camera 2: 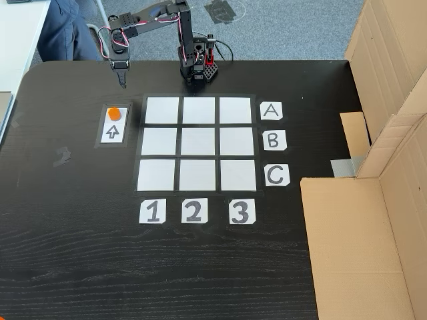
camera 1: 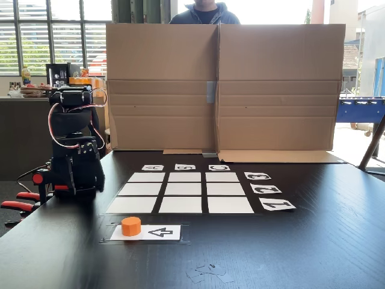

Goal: Pick up the round, orange token and place it in the grid on square A1.

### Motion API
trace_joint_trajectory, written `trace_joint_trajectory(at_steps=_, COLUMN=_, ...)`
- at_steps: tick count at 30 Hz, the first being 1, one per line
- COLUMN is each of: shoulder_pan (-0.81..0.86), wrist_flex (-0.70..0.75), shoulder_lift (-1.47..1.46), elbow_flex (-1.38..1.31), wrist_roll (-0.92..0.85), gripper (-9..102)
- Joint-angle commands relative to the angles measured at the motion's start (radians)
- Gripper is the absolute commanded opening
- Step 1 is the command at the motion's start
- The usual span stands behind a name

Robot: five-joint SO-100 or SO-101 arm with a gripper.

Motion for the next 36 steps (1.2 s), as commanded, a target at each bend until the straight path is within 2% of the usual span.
trace_joint_trajectory(at_steps=1, shoulder_pan=-0.054, wrist_flex=-0.008, shoulder_lift=-0.054, elbow_flex=-0.106, wrist_roll=0.049, gripper=24)
trace_joint_trajectory(at_steps=9, shoulder_pan=-0.138, wrist_flex=-0.008, shoulder_lift=-0.215, elbow_flex=-0.255, wrist_roll=0.149, gripper=24)
trace_joint_trajectory(at_steps=19, shoulder_pan=-0.198, wrist_flex=-0.018, shoulder_lift=-0.316, elbow_flex=-0.316, wrist_roll=0.202, gripper=24)
trace_joint_trajectory(at_steps=36, shoulder_pan=-0.221, wrist_flex=-0.081, shoulder_lift=-0.434, elbow_flex=-0.364, wrist_roll=0.255, gripper=24)
